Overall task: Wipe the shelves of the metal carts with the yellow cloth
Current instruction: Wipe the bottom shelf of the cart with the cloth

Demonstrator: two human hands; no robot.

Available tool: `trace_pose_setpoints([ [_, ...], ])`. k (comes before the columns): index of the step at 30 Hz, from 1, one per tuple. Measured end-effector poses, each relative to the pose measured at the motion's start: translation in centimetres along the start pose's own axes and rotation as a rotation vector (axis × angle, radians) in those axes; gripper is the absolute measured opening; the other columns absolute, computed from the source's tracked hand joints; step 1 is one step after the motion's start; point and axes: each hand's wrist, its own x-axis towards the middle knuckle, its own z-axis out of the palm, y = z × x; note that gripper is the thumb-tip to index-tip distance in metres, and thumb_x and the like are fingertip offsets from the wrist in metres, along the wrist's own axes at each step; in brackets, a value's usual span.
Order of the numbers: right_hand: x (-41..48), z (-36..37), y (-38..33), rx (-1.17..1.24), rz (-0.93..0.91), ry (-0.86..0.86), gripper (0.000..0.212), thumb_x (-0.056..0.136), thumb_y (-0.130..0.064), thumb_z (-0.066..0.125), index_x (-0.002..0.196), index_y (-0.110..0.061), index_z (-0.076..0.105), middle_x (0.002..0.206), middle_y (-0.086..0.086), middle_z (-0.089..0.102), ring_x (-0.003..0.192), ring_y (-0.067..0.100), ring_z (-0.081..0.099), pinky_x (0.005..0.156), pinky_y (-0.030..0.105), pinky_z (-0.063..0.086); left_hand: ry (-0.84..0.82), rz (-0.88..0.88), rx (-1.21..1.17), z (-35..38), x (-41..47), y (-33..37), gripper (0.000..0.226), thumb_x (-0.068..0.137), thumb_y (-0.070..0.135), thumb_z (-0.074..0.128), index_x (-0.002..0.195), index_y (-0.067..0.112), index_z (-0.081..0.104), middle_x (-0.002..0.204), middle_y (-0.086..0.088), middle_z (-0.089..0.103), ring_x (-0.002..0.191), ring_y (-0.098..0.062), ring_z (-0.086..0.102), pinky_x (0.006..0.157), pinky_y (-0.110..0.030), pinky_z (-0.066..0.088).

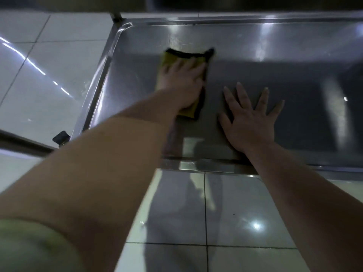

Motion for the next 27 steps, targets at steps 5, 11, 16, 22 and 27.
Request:
trace_pose_setpoints([
  [5,-0.2,-0.3,0.5,0.014,0.007,-0.023,0.074,0.084,-0.058,0.009,0.153,-0.035,-0.005,0.162,-0.015,-0.003,0.146,0.042,-0.01,0.108,0.072,-0.007,-0.06,0.19,-0.052,0.7,-0.4,7.2,0.05,0.099,0.045,0.017,0.148,0.049,0.017,0.16,0.017,0.01,0.149,-0.014,0.004,0.119,-0.046,0.001],
  [11,0.0,-0.1,0.6,0.039,0.013,-0.018,0.071,0.09,-0.064,0.014,0.154,-0.037,0.002,0.162,-0.018,-0.002,0.147,0.042,-0.008,0.109,0.072,-0.006,0.032,-0.083,-0.064,0.0,-2.1,-5.3,0.054,0.095,0.05,0.029,0.148,0.048,0.02,0.16,0.014,0.015,0.148,-0.018,0.013,0.12,-0.042,0.009],
  [16,0.1,0.1,0.4,0.026,0.022,-0.011,0.073,0.088,-0.066,0.01,0.153,-0.036,0.002,0.162,-0.018,-0.002,0.146,0.043,-0.006,0.108,0.073,-0.006,0.031,-0.264,-0.01,-0.9,-6.6,-14.6,0.06,0.091,0.05,0.025,0.15,0.045,0.018,0.161,0.008,0.016,0.147,-0.021,0.016,0.119,-0.044,0.012],
  [22,-0.1,0.2,0.6,0.025,0.024,-0.014,0.075,0.085,-0.067,0.006,0.153,-0.036,0.001,0.162,-0.018,-0.003,0.146,0.043,-0.007,0.108,0.072,-0.006,-0.038,-0.169,0.014,-0.5,-15.6,-12.7,0.057,0.095,0.053,0.021,0.15,0.048,0.006,0.161,0.014,0.007,0.149,-0.018,0.006,0.119,-0.041,0.003],
  [27,-0.3,0.4,0.5,0.009,0.017,-0.009,0.073,0.087,-0.065,0.006,0.154,-0.035,0.001,0.162,-0.017,-0.004,0.146,0.044,-0.007,0.109,0.071,-0.006,-0.112,0.045,0.055,-0.6,-19.6,-8.2,0.063,0.088,0.058,0.008,0.15,0.048,0.004,0.16,0.016,0.003,0.149,-0.017,0.003,0.12,-0.043,0.001],
])
